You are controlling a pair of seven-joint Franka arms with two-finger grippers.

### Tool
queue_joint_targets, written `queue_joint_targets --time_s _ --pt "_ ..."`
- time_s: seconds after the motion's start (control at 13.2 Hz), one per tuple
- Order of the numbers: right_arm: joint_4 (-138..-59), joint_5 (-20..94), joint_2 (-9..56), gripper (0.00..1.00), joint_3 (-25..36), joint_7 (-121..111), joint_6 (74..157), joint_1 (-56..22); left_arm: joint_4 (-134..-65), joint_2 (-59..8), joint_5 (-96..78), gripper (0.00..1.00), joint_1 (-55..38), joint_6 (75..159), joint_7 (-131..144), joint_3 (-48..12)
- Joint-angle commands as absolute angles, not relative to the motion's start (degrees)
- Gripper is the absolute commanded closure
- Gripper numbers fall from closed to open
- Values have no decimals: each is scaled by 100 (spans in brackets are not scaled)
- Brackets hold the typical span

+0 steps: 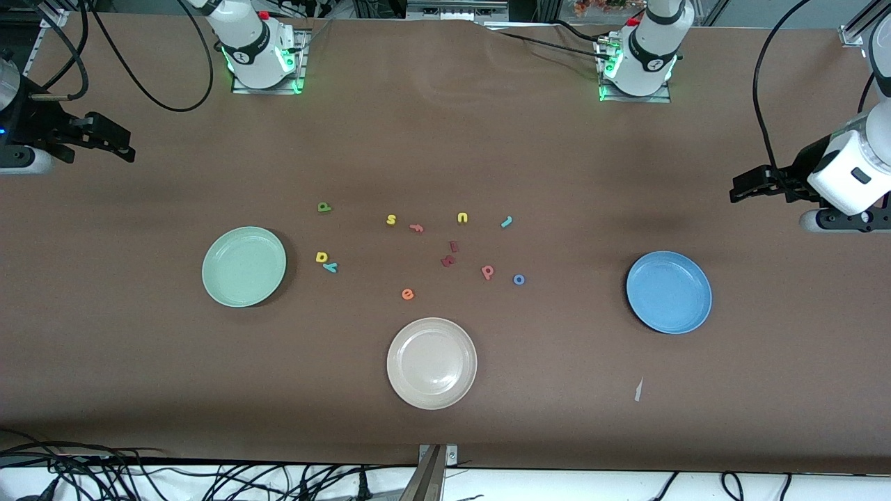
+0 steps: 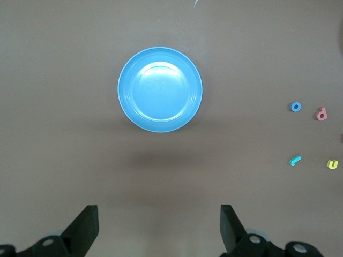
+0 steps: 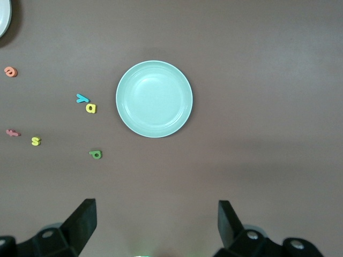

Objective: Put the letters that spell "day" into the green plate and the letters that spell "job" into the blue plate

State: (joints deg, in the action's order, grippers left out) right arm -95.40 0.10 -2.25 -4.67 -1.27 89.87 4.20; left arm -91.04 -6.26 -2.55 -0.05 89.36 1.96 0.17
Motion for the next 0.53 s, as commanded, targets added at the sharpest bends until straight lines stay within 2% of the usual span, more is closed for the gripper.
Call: queue_joint_targets --time_s 0.0,0.45 --pt "-9466 18 -246 0 -466 -229 8877 413 -8886 -677 -123 0 -17 8851 106 18" --pt "-9466 9 -246 0 -466 -237 8877 413 -8868 -721 -123 0 0 8842 105 17"
